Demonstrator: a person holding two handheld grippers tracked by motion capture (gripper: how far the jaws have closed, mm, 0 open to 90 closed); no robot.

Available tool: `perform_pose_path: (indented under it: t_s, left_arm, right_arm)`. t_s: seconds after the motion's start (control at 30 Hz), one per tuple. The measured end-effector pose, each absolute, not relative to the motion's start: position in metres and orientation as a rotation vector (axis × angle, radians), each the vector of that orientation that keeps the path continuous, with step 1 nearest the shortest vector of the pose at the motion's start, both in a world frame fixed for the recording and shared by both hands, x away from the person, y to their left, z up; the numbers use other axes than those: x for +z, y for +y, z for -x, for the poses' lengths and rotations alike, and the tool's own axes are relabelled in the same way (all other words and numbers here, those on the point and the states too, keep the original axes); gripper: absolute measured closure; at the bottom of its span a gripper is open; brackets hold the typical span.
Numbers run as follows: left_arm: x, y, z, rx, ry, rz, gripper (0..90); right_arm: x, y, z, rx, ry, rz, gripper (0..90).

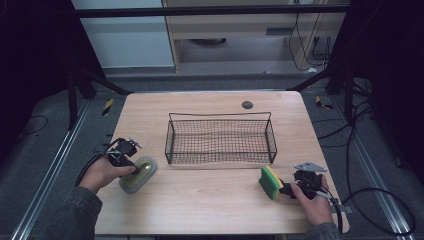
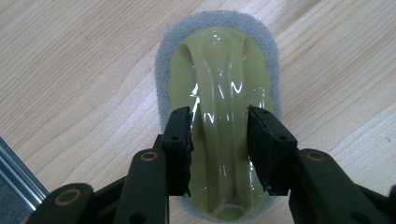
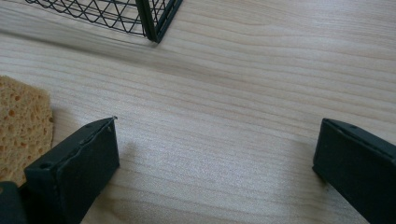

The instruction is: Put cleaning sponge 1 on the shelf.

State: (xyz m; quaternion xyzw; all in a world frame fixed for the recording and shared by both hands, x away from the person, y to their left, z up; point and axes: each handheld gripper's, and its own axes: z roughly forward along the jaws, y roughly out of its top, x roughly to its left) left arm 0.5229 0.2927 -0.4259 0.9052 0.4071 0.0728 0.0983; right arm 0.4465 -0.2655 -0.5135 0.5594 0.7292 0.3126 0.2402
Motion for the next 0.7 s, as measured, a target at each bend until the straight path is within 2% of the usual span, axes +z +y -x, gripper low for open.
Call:
perform_pose_path:
  t_s: [0.2,0.33,0.5,0.7]
  left_arm:
    - [-0.427,0.292,-0.522,0.209,1.194,-2.691,62.7]
    - [-0.426,0.293,-0.521,0.226,1.164,-2.712,70.6]
    - [-0.42,0.292,-0.514,0.3,1.099,-2.74,70.8]
    - [-0.412,0.292,-0.506,0.329,1.032,-2.736,70.9]
  right_arm:
    - [-0.514,-0.265,-0.446,0.855,1.996,-1.531,0.5]
    - [-0.514,-0.265,-0.446,0.855,1.995,-1.531,0.5]
    - [-0.514,-0.265,-0.446,0.856,1.995,-1.531,0.5]
    - [-0.514,-0.265,-0.446,0.855,1.995,-1.531,0.5]
